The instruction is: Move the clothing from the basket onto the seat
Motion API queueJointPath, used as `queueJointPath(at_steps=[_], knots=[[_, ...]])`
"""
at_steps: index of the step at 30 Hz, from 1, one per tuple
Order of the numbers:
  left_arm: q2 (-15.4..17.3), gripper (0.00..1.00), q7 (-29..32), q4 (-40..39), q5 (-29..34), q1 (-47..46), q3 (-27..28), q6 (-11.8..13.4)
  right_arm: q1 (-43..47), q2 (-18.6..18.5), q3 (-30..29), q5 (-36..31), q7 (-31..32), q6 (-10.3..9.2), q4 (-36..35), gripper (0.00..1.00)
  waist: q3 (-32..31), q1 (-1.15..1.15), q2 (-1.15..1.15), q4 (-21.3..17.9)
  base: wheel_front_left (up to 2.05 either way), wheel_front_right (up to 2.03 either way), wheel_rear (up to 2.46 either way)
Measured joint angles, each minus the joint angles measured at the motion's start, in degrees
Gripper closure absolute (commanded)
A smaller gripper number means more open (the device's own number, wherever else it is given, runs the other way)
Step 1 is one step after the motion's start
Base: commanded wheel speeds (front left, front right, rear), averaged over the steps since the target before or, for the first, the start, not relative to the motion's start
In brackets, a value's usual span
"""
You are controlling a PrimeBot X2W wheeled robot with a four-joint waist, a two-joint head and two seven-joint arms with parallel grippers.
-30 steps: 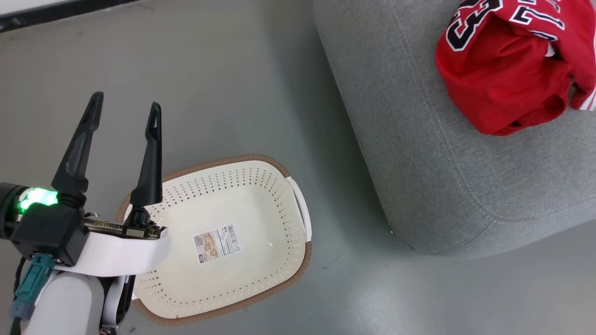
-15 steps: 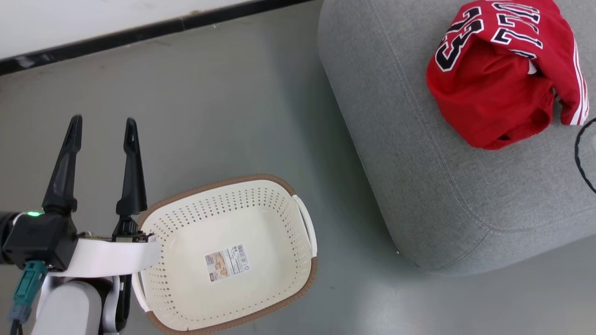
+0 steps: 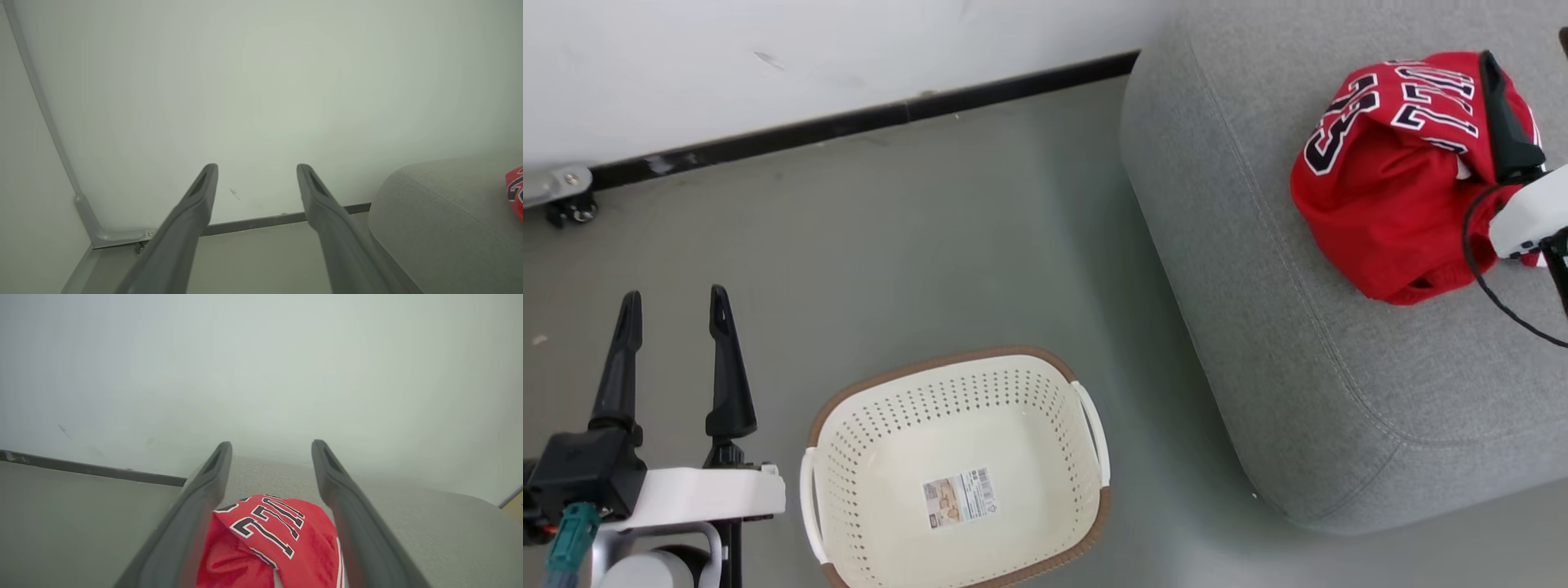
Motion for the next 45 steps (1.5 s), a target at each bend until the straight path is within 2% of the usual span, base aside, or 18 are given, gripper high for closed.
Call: queueJointPath(at_steps=[15,25,34,45], knots=[[-2.49,0.00,-0.02,1.26,-0.47,5.52,0.70,0.97,7.01,4.60,-0.34,3.30,-1.14,-0.01,-5.43,0.00,-6.74,0.00,0.00,4.78,0.00,0.00,0.00],[-3.83,0.00,-0.08,1.91,-0.47,7.69,-0.88,0.88,14.55,7.46,-4.28,3.59,-1.20,-0.01,-12.56,0.00,-11.02,0.00,0.00,7.85,0.00,0.00,0.00],[-4.63,0.00,-0.09,3.27,-0.08,8.81,-2.44,-0.11,24.33,11.45,-6.53,2.79,-1.20,-0.01,-17.93,0.00,-14.29,0.00,0.00,9.95,0.00,0.00,0.00],[-4.85,0.00,-0.09,4.88,0.81,11.03,-3.47,-0.13,33.68,14.18,-7.98,-0.25,-1.20,-0.01,-23.79,0.00,-17.24,0.00,0.00,11.42,0.00,0.00,0.00]])
